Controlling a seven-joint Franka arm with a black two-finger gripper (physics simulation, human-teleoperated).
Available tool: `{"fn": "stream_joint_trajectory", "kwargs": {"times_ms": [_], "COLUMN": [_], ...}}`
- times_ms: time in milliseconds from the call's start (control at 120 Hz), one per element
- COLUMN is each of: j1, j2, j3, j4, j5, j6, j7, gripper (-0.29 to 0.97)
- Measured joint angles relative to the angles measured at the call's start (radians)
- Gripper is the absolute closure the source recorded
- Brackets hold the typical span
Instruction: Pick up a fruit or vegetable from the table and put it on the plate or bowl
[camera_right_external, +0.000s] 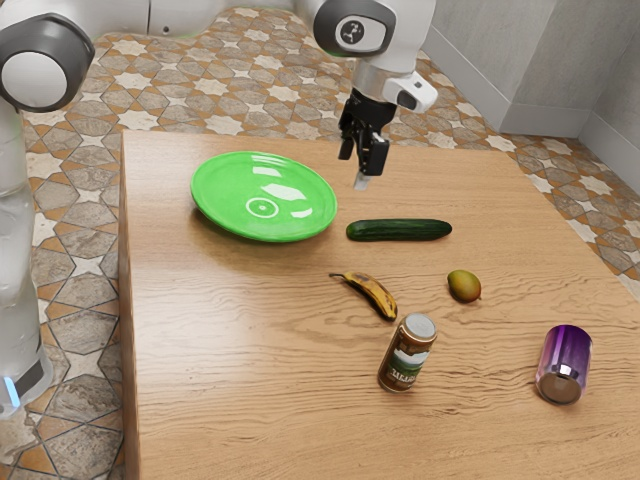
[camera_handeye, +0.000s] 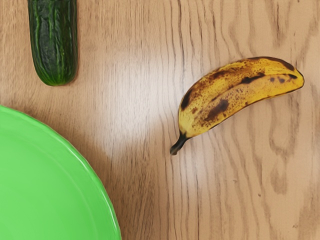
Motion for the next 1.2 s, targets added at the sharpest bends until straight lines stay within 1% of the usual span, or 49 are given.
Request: {"fn": "stream_joint_trajectory", "kwargs": {"times_ms": [8, 50, 83, 208, 300, 358, 450, 508, 683, 817, 883, 1067, 1200], "j1": [0.000, -0.061, -0.084, -0.088, -0.066, -0.047, -0.042, -0.055, -0.062, -0.060, -0.061, -0.081, -0.120], "j2": [0.000, 0.019, 0.026, 0.034, 0.036, 0.054, 0.144, 0.202, 0.336, 0.377, 0.397, 0.534, 0.580], "j3": [0.000, 0.063, 0.089, 0.113, 0.114, 0.109, 0.107, 0.105, 0.073, 0.055, 0.053, 0.060, 0.061], "j4": [0.000, 0.088, 0.122, 0.159, 0.169, 0.211, 0.319, 0.355, 0.373, 0.373, 0.380, 0.471, 0.489], "j5": [0.000, -0.016, -0.025, -0.041, -0.045, -0.047, -0.047, -0.049, -0.054, -0.054, -0.055, -0.056, -0.055], "j6": [0.000, 0.005, 0.008, 0.015, 0.018, 0.020, 0.028, 0.057, 0.188, 0.262, 0.285, 0.319, 0.331], "j7": [0.000, 0.003, 0.005, 0.013, 0.018, 0.020, 0.022, 0.024, 0.027, 0.029, 0.029, 0.034, 0.036], "gripper": [0.00, 0.00, 0.00, 0.00, 0.00, 0.00, 0.00, 0.00, 0.00, 0.00, 0.00, 0.00, 0.00]}}
